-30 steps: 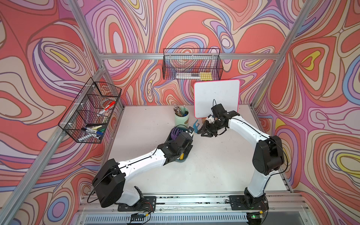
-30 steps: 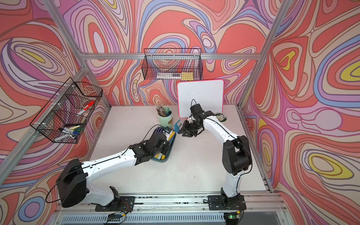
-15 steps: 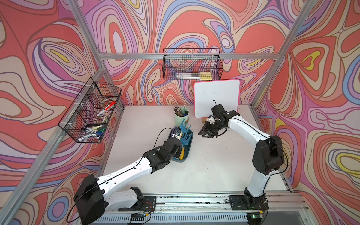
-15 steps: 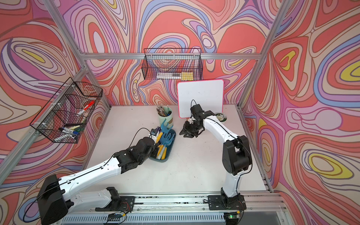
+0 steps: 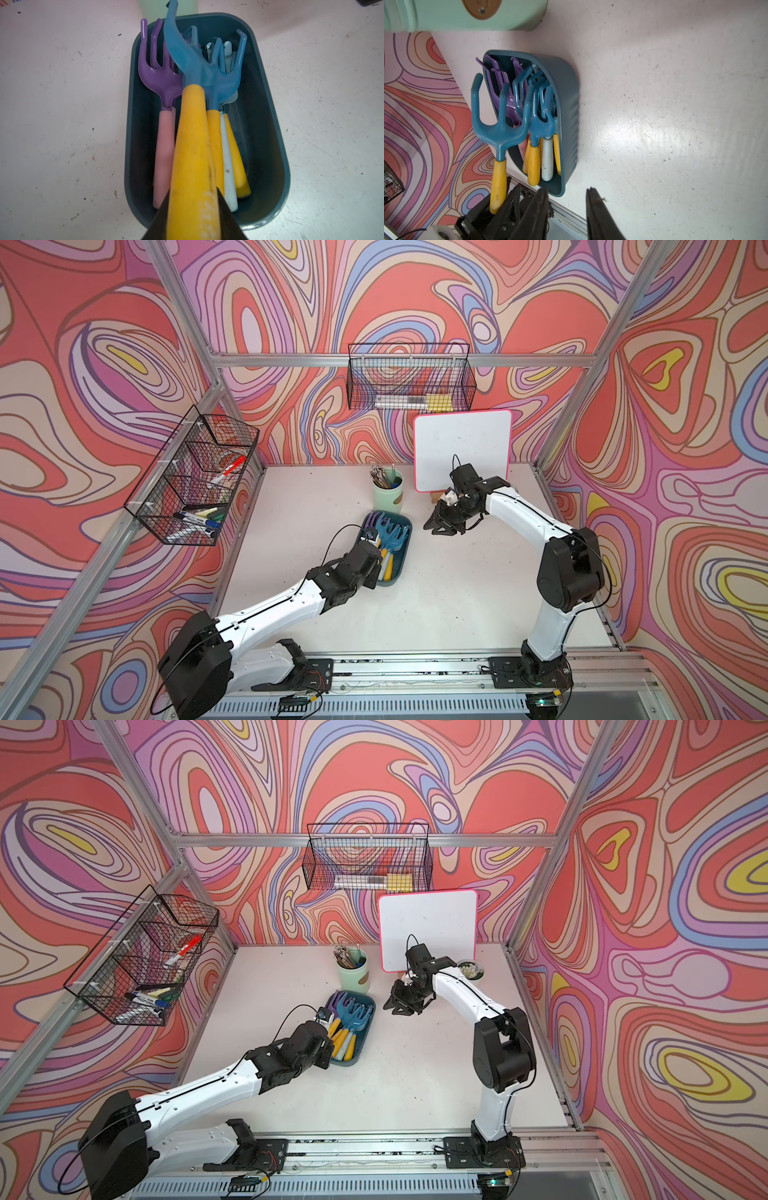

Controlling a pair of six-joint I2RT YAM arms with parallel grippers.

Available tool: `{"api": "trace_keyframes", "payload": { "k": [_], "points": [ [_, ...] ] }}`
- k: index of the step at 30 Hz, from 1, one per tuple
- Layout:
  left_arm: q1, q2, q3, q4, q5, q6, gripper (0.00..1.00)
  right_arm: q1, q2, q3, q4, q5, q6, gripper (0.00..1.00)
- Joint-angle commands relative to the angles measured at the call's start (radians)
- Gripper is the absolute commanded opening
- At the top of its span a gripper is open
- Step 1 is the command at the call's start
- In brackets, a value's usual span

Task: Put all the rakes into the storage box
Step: Place the rake in the storage box.

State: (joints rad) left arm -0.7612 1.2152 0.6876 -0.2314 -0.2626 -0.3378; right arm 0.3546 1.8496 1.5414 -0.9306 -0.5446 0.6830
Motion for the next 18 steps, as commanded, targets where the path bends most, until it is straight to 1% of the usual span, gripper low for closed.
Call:
{"api": "trace_keyframes", "payload": {
  "k": [1, 4, 9, 10, 12, 13, 14, 15, 18],
  "points": [
    [0.034, 0.048, -0.009, 0.068, 0.083, 0.007, 0.0, 0.001, -0.014, -0.028, 0.003, 0.015, 0.006, 0.32],
    [0.054, 0.093, 0.001, 0.091, 0.125, 0.012, 0.0, 0.001, -0.018, -0.035, 0.001, 0.022, 0.006, 0.32],
    [0.057, 0.139, 0.029, 0.091, 0.17, 0.032, 0.0, 0.0, -0.018, -0.032, -0.002, 0.026, 0.006, 0.32],
    [0.058, 0.14, 0.033, 0.086, 0.176, 0.035, 0.08, 0.0, -0.017, -0.032, -0.002, 0.025, 0.006, 0.32],
    [0.058, 0.13, 0.042, 0.072, 0.184, 0.038, 0.44, 0.0, -0.016, -0.034, -0.002, 0.023, 0.008, 0.32],
    [0.057, 0.121, 0.047, 0.058, 0.185, 0.039, 0.54, 0.0, -0.016, -0.035, -0.001, 0.023, 0.009, 0.32],
    [0.057, 0.11, 0.057, 0.041, 0.184, 0.04, 0.59, 0.001, -0.017, -0.036, 0.002, 0.022, 0.01, 0.32],
    [0.057, 0.093, 0.063, 0.024, 0.182, 0.038, 0.62, 0.001, -0.019, -0.039, 0.005, 0.022, 0.01, 0.32],
    [0.057, 0.035, 0.086, -0.018, 0.168, 0.024, 0.63, 0.001, -0.022, -0.044, 0.007, 0.024, 0.013, 0.32]
  ]
}}
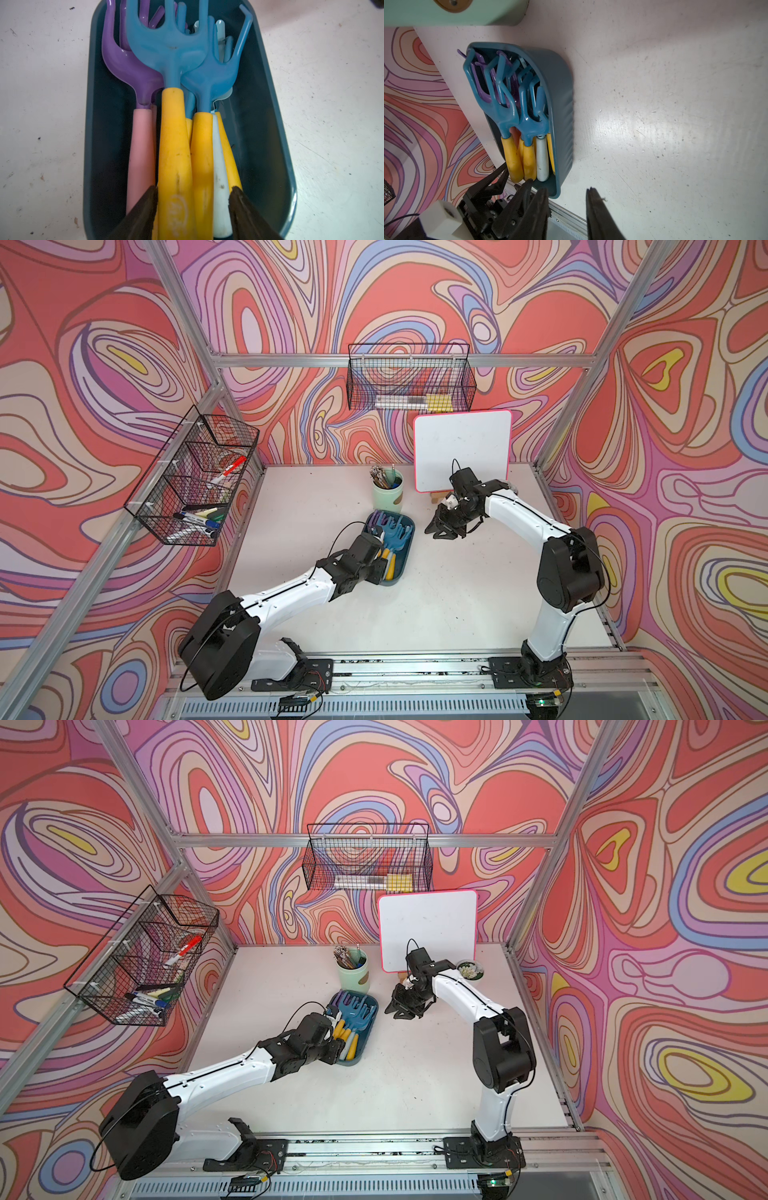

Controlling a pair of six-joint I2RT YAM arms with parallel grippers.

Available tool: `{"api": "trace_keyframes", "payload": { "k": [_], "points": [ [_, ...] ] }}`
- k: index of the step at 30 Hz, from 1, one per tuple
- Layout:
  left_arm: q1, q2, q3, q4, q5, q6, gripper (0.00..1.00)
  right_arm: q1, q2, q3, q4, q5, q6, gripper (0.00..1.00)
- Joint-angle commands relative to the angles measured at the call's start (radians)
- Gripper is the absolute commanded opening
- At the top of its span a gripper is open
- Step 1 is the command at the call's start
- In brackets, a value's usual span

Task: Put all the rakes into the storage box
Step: Place the rake in the storage box, then reset both arms

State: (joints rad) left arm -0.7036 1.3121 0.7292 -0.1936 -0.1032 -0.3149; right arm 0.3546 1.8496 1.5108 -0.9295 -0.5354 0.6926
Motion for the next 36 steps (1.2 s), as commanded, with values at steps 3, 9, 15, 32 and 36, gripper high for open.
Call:
{"api": "trace_keyframes", "payload": {
  "k": [3, 9, 15, 32, 36],
  "points": [
    [0.0, -0.123, 0.061, -0.093, -0.058, -0.028, 0.65, 0.001, -0.027, -0.025, 0.001, 0.036, 0.0, 0.32],
    [0.003, -0.168, 0.106, -0.078, -0.263, -0.003, 0.99, -0.018, -0.052, -0.051, -0.005, 0.2, 0.006, 0.32],
    [0.11, -0.043, 0.189, -0.059, -0.548, 0.038, 0.99, -0.209, -0.123, -0.19, 0.099, 0.429, 0.095, 0.32],
    [0.49, 0.316, -0.002, 0.584, -0.534, 0.331, 0.99, -0.268, -0.118, -0.497, 0.884, 1.091, -0.331, 0.36],
    [0.575, 0.333, 0.015, 0.558, -0.376, 0.293, 0.99, -0.288, -0.112, -0.524, 1.021, 1.014, -0.366, 0.36]
  ]
}}
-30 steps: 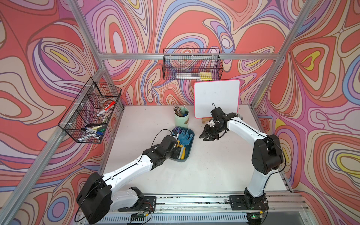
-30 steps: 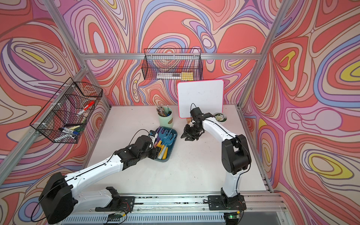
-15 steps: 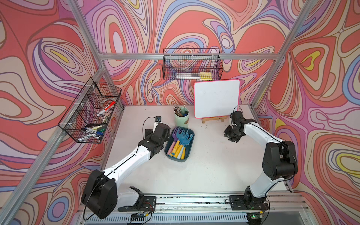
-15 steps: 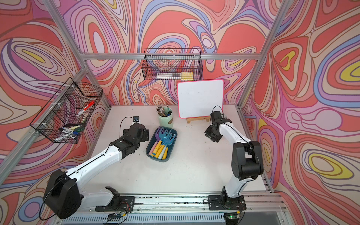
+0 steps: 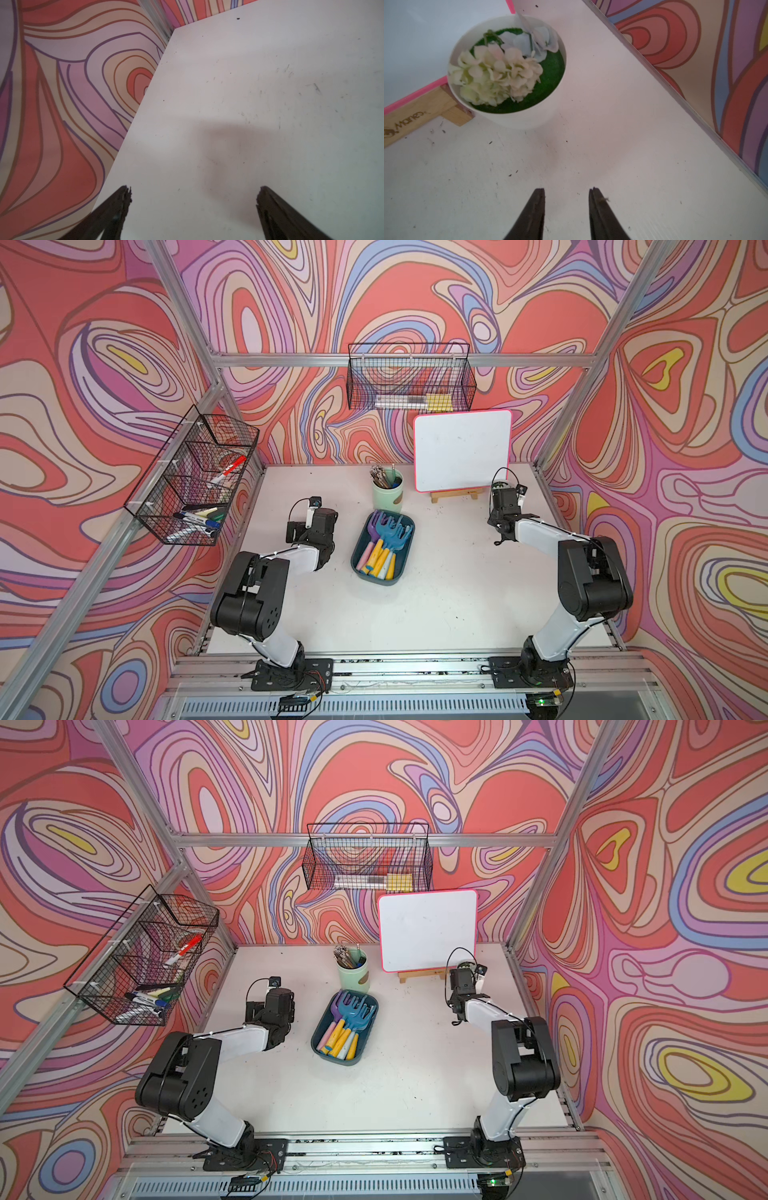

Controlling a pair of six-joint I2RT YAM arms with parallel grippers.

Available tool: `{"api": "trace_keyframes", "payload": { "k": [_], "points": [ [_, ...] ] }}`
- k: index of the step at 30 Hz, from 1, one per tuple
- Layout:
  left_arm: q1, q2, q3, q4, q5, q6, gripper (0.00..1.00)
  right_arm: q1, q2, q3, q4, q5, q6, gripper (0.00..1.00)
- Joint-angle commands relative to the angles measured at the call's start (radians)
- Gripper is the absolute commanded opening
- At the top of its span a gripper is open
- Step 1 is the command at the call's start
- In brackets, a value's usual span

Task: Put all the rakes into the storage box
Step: Reset both arms

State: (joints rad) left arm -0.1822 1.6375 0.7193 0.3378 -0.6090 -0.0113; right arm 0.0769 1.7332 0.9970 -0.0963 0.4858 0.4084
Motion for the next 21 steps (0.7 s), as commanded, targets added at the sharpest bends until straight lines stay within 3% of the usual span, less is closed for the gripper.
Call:
{"api": "trace_keyframes", "payload": {
  "k": [1, 4, 7, 9, 13, 15, 17, 18, 19, 21],
  "points": [
    [0.066, -0.002, 0.019, 0.028, 0.156, -0.019, 0.99, -0.011, -0.007, -0.04, 0.252, -0.033, -0.101, 0.37],
    [0.069, -0.054, -0.067, 0.143, 0.159, -0.019, 0.99, -0.009, -0.042, -0.202, 0.601, -0.046, -0.151, 0.37],
    [0.067, -0.121, -0.256, 0.398, 0.177, -0.016, 0.99, -0.011, 0.015, -0.376, 0.982, -0.046, -0.18, 0.39],
    [0.067, -0.135, -0.284, 0.431, 0.208, -0.008, 0.99, -0.016, -0.005, -0.384, 0.948, -0.104, -0.171, 0.4],
    [0.101, -0.129, -0.273, 0.406, 0.29, -0.026, 0.99, -0.013, -0.055, -0.358, 0.908, -0.304, -0.275, 0.37],
    [0.12, -0.129, -0.295, 0.432, 0.358, -0.024, 0.99, -0.013, -0.133, -0.326, 0.78, -0.297, -0.259, 0.4],
    [0.122, -0.082, -0.377, 0.651, 0.362, -0.01, 0.99, -0.014, -0.218, -0.296, 0.632, -0.326, -0.306, 0.4],
    [0.121, -0.072, -0.378, 0.657, 0.367, -0.001, 0.99, -0.013, -0.247, -0.284, 0.547, -0.32, -0.311, 0.4],
    [0.124, -0.12, -0.347, 0.519, 0.373, -0.03, 0.99, -0.013, -0.268, -0.294, 0.511, -0.308, -0.297, 0.4],
    [0.132, -0.073, -0.364, 0.635, 0.375, -0.012, 0.99, -0.014, -0.283, -0.36, 0.554, -0.3, -0.332, 0.4]
  ]
}}
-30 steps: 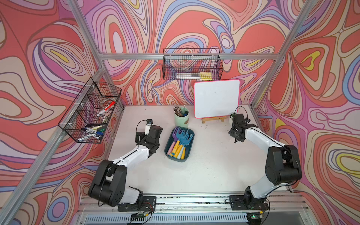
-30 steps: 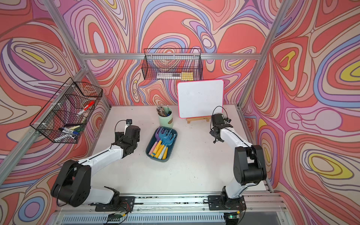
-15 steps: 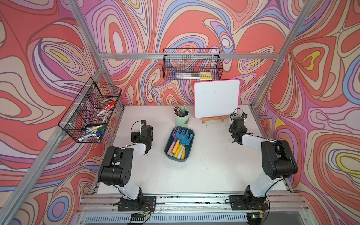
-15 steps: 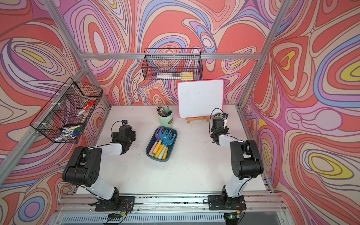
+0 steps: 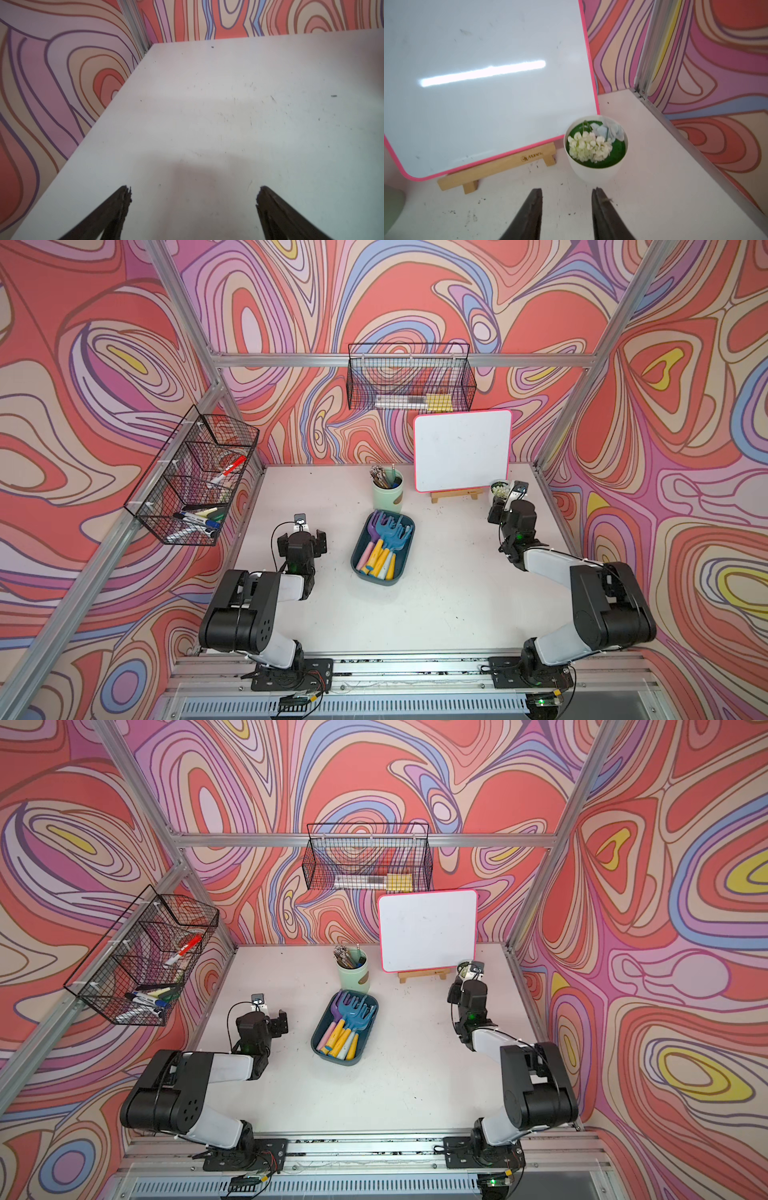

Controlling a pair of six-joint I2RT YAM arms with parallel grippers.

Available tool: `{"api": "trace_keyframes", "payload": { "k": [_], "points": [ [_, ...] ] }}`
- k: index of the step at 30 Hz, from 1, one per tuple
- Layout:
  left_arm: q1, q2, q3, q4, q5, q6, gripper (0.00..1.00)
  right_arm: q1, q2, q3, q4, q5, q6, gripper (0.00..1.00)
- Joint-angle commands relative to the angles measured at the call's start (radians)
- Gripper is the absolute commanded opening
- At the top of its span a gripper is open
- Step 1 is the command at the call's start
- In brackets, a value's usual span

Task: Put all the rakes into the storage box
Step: Reset both arms

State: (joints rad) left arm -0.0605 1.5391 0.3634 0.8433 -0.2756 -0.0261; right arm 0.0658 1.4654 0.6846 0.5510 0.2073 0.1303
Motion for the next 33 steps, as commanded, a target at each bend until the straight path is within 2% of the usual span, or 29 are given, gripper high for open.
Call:
{"api": "trace_keyframes", "payload": {
  "k": [1, 2, 4, 5, 6, 7, 9, 10, 11, 12, 14, 16, 18, 24, 28, 33],
  "points": [
    [0.01, -0.001, 0.006, 0.058, 0.046, -0.012, 0.99, -0.004, -0.005, -0.085, -0.029, -0.003, -0.071, 0.41],
    [0.011, -0.016, 0.015, 0.003, 0.047, -0.02, 0.99, -0.003, 0.017, -0.104, 0.026, 0.026, -0.086, 0.41],
    [0.01, 0.016, -0.007, 0.105, 0.042, -0.001, 0.99, -0.004, 0.101, -0.12, 0.11, 0.098, -0.093, 0.4],
    [0.01, -0.006, 0.008, 0.045, 0.046, -0.013, 0.99, -0.003, 0.135, -0.136, 0.171, 0.124, -0.08, 0.4],
    [0.01, -0.011, 0.008, 0.032, 0.046, -0.016, 0.99, -0.004, 0.175, -0.166, 0.273, 0.087, -0.093, 0.41],
    [0.01, 0.011, -0.004, 0.096, 0.041, -0.004, 0.99, -0.004, 0.204, -0.186, 0.345, 0.053, -0.115, 0.4],
    [0.008, -0.006, 0.005, 0.045, 0.044, -0.013, 0.99, -0.019, 0.193, -0.198, 0.329, 0.019, -0.089, 0.44],
    [0.009, -0.008, 0.007, 0.041, 0.046, -0.013, 0.99, -0.02, 0.217, -0.229, 0.405, 0.0, -0.096, 0.55],
    [0.009, 0.004, 0.0, 0.081, 0.045, -0.004, 0.99, -0.02, 0.242, -0.245, 0.479, -0.023, -0.125, 0.97],
    [0.009, 0.009, -0.007, 0.095, 0.043, -0.005, 0.99, -0.022, 0.225, -0.233, 0.418, -0.06, -0.125, 0.98],
    [0.008, -0.006, 0.001, 0.052, 0.049, -0.012, 0.99, -0.027, 0.236, -0.232, 0.437, -0.065, -0.124, 0.98],
    [0.008, 0.009, -0.006, 0.094, 0.049, -0.004, 0.99, -0.026, 0.238, -0.233, 0.448, -0.062, -0.125, 0.98],
    [0.009, -0.002, 0.005, 0.052, 0.053, -0.006, 0.99, -0.026, 0.235, -0.233, 0.437, -0.063, -0.123, 0.98],
    [0.01, 0.007, 0.006, 0.069, 0.054, -0.003, 0.99, -0.026, 0.237, -0.232, 0.438, -0.063, -0.124, 0.98],
    [0.036, 0.006, 0.017, 0.036, 0.106, -0.027, 0.99, -0.026, 0.237, -0.229, 0.435, -0.063, -0.123, 0.98],
    [0.036, -0.002, 0.005, 0.051, 0.11, -0.021, 0.99, -0.027, 0.237, -0.226, 0.425, -0.07, -0.119, 0.98]
  ]
}}
